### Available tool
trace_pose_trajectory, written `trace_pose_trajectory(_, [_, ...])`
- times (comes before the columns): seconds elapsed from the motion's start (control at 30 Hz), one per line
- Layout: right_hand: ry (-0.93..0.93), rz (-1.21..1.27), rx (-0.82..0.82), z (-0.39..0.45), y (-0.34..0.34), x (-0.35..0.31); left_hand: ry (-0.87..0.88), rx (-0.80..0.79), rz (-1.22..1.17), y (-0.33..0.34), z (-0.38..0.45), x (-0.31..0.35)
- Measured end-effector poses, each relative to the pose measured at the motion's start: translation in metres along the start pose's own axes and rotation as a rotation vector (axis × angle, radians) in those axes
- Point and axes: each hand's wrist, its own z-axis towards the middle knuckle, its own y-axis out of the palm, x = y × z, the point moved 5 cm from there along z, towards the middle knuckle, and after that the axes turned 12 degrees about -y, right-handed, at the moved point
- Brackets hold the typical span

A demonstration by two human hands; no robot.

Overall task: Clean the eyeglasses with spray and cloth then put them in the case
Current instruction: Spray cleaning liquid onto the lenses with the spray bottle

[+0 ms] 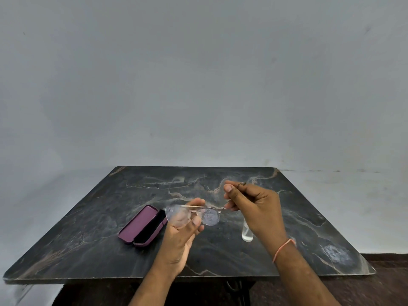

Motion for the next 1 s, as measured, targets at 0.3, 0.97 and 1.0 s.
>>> trace_pose_trajectory(0.3, [0.041, -0.139, -0.03, 0.007, -0.007, 0.0, 0.116, 0.039, 0.229, -0.012, 0.008, 0.02])
trace_pose_trajectory(0.97, [0.012, -0.265, 0.032, 0.015, -0.026, 0.018, 0.088, -0.166, 0.244, -0.022, 0.03, 0.003])
trace_pose_trajectory(1.0, [0.006, -0.271, 0.029, 0.016, -0.026, 0.02, 0.091, -0.161, 0.248, -0.023, 0.032, 0.003])
